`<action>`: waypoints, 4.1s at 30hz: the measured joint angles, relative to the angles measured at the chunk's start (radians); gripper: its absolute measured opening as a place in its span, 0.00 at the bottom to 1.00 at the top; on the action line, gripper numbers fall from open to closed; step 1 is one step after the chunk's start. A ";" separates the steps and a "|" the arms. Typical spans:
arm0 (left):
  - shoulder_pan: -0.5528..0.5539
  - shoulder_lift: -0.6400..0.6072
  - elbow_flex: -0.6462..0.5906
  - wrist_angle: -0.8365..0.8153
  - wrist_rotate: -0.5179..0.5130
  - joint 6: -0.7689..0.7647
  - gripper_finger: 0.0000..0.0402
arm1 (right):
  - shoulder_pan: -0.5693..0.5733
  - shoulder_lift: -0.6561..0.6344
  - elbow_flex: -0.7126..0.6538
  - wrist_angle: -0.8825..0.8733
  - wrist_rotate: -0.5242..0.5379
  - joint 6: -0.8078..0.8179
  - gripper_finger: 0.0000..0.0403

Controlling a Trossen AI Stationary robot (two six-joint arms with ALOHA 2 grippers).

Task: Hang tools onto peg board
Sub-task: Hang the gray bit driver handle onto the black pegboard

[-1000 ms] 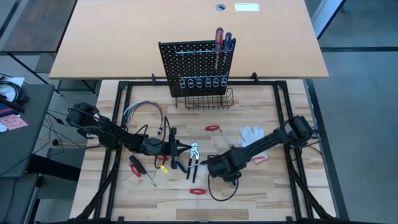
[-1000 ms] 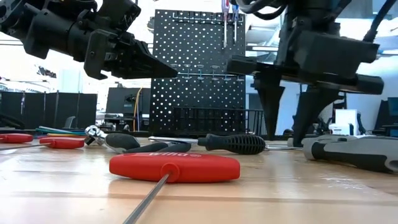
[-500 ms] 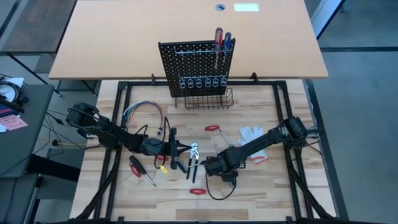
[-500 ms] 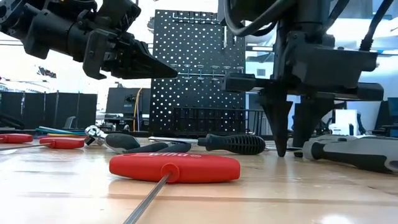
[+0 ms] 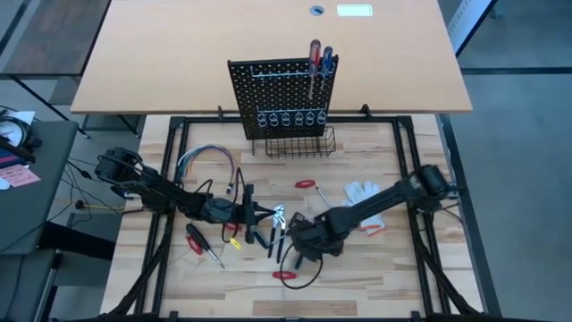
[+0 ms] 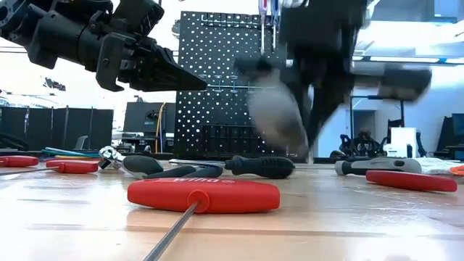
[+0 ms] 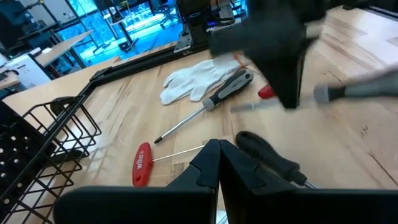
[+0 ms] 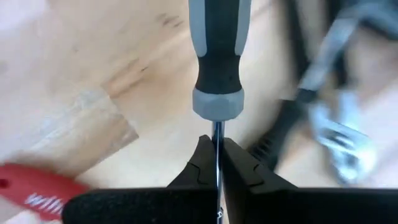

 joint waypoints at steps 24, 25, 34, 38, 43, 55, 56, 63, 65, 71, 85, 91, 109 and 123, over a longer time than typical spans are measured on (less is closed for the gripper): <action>0.002 0.002 0.036 0.110 0.221 -0.021 0.32 | 0.060 -0.310 -0.749 1.872 0.312 0.468 0.00; 0.002 0.002 0.047 0.109 0.221 -0.029 0.36 | 0.058 -0.295 -0.737 1.872 0.312 0.465 0.00; 0.018 0.002 0.133 -0.044 0.220 -0.098 0.44 | 0.049 -0.216 -0.628 1.841 0.312 0.403 0.00; 0.019 0.002 0.154 -0.080 0.220 -0.105 0.37 | 0.049 -0.215 -0.612 1.831 0.311 0.396 0.00; 0.019 0.002 0.155 -0.078 0.220 -0.100 0.22 | 0.049 -0.215 -0.605 1.814 0.311 0.397 0.00; 0.008 0.003 0.155 -0.080 0.219 -0.090 0.04 | 0.050 -0.216 -0.603 1.782 0.311 0.425 0.00; 0.008 0.004 0.155 -0.080 0.219 -0.095 0.04 | 0.050 -0.216 -0.603 1.780 0.311 0.426 0.00; 0.008 0.004 0.127 -0.021 0.217 -0.125 0.04 | 0.050 -0.216 -0.603 1.776 0.329 0.427 0.11; 0.008 0.004 0.110 0.033 0.217 -0.135 0.04 | 0.050 -0.216 -0.603 1.769 0.338 0.425 0.19; 0.009 0.003 0.054 0.152 0.217 -0.144 0.04 | 0.050 -0.215 -0.604 1.727 0.338 0.432 0.40; 0.009 0.002 0.045 0.200 0.218 -0.136 0.04 | -0.019 -0.180 -0.570 1.694 0.247 0.527 0.37; 0.009 0.002 0.044 0.199 0.222 -0.132 0.04 | -0.007 -0.080 -0.465 1.680 0.283 0.409 0.30; 0.009 0.003 0.051 0.167 0.182 -0.122 0.12 | 0.017 -0.162 -0.439 1.463 0.445 0.497 0.07; 0.019 -0.068 0.045 0.026 0.061 -0.035 0.33 | -0.119 -0.457 -0.440 0.791 0.348 1.079 0.07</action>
